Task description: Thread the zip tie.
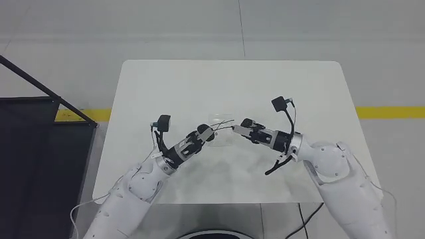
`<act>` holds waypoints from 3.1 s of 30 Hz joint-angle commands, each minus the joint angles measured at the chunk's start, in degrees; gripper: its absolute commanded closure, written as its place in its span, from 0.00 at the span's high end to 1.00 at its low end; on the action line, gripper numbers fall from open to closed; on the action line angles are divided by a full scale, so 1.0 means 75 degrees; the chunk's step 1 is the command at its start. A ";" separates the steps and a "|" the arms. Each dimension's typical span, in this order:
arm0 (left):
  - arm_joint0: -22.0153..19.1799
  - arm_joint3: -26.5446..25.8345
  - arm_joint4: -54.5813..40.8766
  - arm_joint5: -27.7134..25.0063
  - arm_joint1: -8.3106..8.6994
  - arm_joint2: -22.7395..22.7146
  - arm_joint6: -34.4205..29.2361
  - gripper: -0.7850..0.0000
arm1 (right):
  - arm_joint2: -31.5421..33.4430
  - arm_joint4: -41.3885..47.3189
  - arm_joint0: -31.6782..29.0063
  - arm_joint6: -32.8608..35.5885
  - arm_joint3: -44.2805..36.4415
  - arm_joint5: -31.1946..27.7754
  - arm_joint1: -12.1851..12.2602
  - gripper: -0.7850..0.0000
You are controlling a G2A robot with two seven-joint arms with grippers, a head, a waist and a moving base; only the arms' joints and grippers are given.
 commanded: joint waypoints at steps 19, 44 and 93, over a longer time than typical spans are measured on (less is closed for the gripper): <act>-0.0205 0.0383 0.0234 -0.0044 -0.0222 0.0256 0.0712 0.00 | -0.0638 -0.0516 -0.0259 -0.2013 -0.0218 0.0152 -0.0245 0.23; -0.0153 0.0500 0.0234 -0.0247 -0.0216 -0.0109 0.0283 1.00 | -0.0160 -0.1145 -0.0340 -0.1582 -0.0645 0.0460 -0.0210 0.00; 0.0037 -0.0821 0.1514 -0.0957 0.0296 -0.0432 -0.2030 0.37 | -0.0541 -0.2282 0.0824 0.2011 -0.1291 -0.0404 0.0075 0.00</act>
